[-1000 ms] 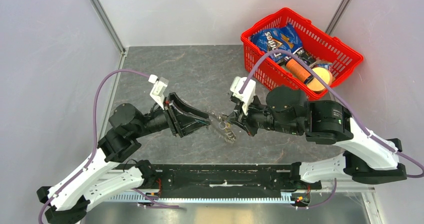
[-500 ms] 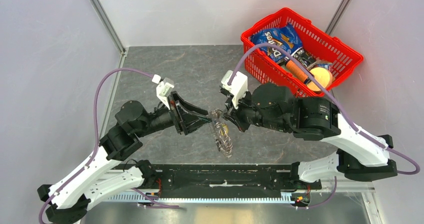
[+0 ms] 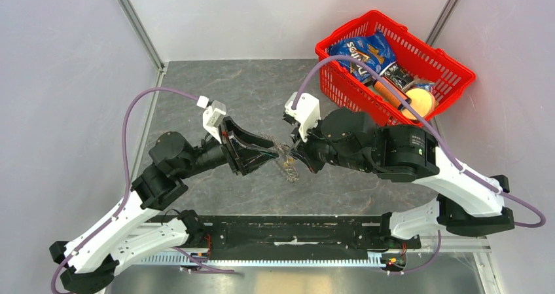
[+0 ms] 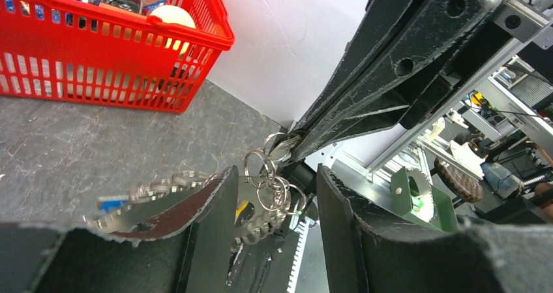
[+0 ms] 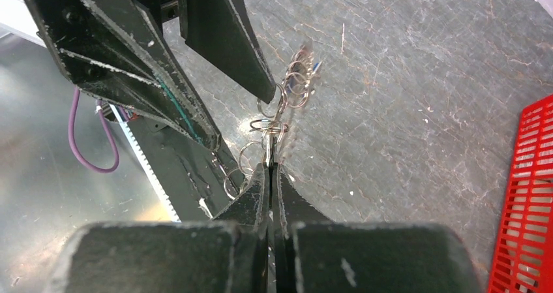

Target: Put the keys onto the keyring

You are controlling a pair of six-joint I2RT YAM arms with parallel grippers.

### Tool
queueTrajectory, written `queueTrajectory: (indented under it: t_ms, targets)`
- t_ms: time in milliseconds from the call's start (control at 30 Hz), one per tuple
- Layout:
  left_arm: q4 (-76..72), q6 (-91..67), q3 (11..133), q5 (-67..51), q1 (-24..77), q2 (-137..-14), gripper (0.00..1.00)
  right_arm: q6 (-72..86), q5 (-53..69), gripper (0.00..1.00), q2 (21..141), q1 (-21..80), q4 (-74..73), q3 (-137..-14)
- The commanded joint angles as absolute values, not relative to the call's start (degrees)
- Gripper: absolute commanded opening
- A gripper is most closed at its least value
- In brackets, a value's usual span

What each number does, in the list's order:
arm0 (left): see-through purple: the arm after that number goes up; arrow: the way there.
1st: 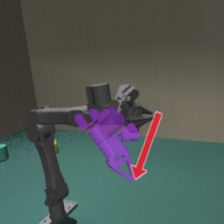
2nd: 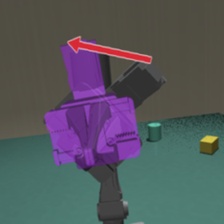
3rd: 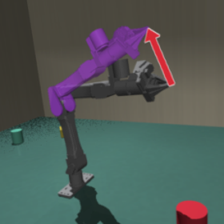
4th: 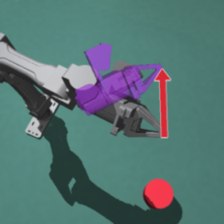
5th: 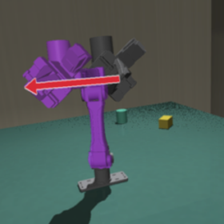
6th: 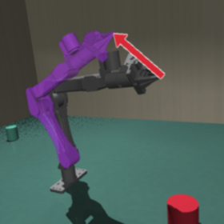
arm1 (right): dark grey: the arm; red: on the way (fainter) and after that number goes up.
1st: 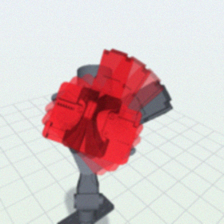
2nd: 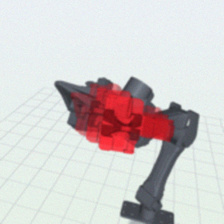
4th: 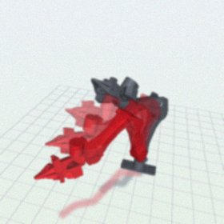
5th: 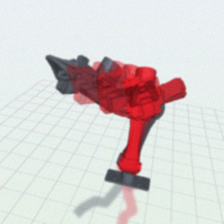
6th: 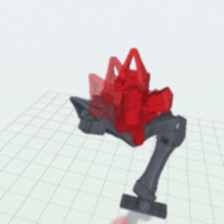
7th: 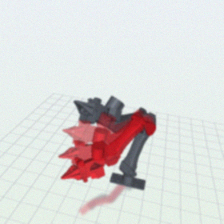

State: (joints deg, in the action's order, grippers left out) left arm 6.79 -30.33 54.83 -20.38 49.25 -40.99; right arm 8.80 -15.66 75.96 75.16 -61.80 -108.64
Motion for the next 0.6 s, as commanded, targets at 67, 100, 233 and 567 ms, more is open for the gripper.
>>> queueTrajectory:
  t_ms: [67, 100, 233, 567]
  targets:
    - [2.6, -27.6, 55.7, -23.2, 49.2, -41.7, 0.54, 10.3, -17.5, 0.0, 76.4, 75.2, -60.0, -112.2]
    - [2.5, -27.6, 55.7, -23.3, 49.2, -41.8, 0.54, 10.5, -17.6, 0.0, 76.4, 75.2, -60.0, -112.4]
    - [1.7, -27.0, 55.3, -24.1, 49.2, -41.9, 0.53, 11.1, -18.0, 0.0, 77.1, 75.2, -60.7, -113.6]
    - [1.9, -25.3, 55.1, -25.1, 49.2, -42.4, 0.37, 11.6, -17.2, 0.0, 78.1, 75.2, -61.3, -115.4]
